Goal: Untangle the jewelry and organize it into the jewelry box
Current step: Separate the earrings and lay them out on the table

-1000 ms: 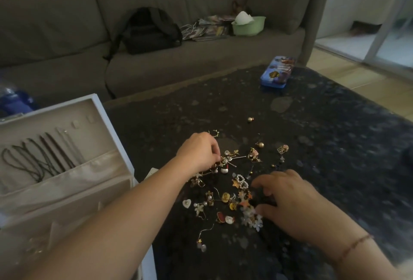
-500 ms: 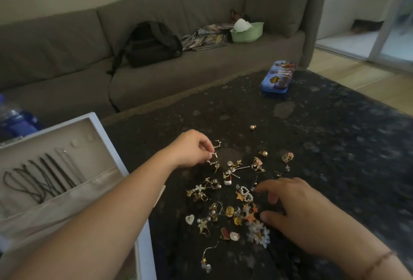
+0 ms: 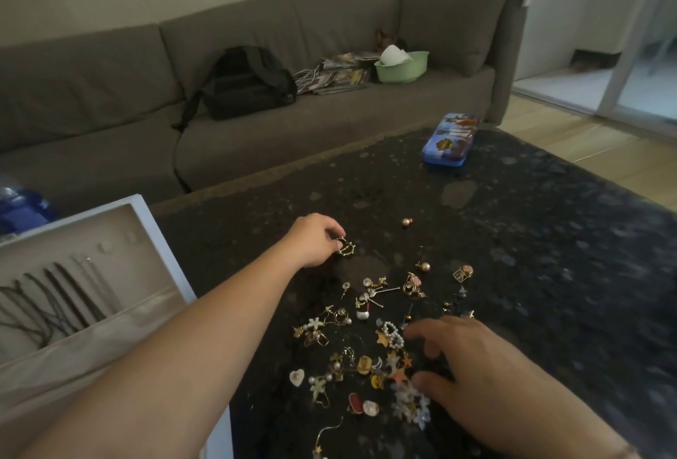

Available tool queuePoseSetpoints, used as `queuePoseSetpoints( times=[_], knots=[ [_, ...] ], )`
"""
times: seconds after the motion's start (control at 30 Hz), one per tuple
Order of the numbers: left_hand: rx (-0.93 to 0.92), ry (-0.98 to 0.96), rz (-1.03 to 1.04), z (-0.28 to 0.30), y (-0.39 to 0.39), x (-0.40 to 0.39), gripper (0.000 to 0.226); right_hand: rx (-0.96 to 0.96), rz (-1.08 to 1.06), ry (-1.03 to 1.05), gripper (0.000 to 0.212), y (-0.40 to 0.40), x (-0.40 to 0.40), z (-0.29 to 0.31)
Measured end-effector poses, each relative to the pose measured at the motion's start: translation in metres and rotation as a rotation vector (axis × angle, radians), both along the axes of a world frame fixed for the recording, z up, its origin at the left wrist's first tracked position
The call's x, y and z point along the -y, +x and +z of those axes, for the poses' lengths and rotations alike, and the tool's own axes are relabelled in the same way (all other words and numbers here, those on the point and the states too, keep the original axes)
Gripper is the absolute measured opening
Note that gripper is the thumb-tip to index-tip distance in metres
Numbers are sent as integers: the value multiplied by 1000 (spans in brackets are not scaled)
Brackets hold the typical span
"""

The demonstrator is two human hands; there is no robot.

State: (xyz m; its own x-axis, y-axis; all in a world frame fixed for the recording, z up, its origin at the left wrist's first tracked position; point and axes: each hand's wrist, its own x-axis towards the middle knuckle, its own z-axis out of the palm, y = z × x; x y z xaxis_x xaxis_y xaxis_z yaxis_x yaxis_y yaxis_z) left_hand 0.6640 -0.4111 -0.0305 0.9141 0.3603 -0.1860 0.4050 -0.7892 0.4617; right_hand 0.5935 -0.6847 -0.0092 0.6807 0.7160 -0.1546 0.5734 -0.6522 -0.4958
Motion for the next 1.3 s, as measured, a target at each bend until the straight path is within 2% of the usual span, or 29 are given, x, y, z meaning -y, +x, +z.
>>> queuePoseSetpoints(
  times=[0.23, 0.43, 0.57, 0.67, 0.8, 0.9, 1.0, 1.13, 1.23, 1.3],
  knots=[
    [-49, 84, -113, 3, 4, 12, 22, 10, -5, 2, 49, -2, -1, 3],
    [-48, 78, -76, 7, -3, 21, 10, 21, -7, -2, 48, 1, -1, 4],
    [-39, 28, -139, 27, -27, 29, 9, 29, -23, -9, 44, -4, -7, 6],
    [105, -219, -141, 53, -65, 37, 8, 28, -112, 89, 38, -10, -21, 9],
    [403, -620, 3, 70, -140, 53, 9, -286, -251, 652, 28, -38, -63, 19],
    [548, -751, 173, 64, -186, 51, 14, -459, -269, 886, 12, -58, -96, 24],
    [647, -811, 290, 62, -219, 35, 14, -558, -219, 966, 11, -79, -123, 24],
    [709, -864, 384, 67, -255, 9, 9, -670, -123, 1023, 26, -109, -154, 25],
    [704, -964, 409, 71, -279, -8, 3, -708, -83, 1032, 30, -124, -175, 26],
    [679, -1075, 405, 73, -295, -20, 8, -750, -71, 1019, 35, -132, -186, 27]
  ],
)
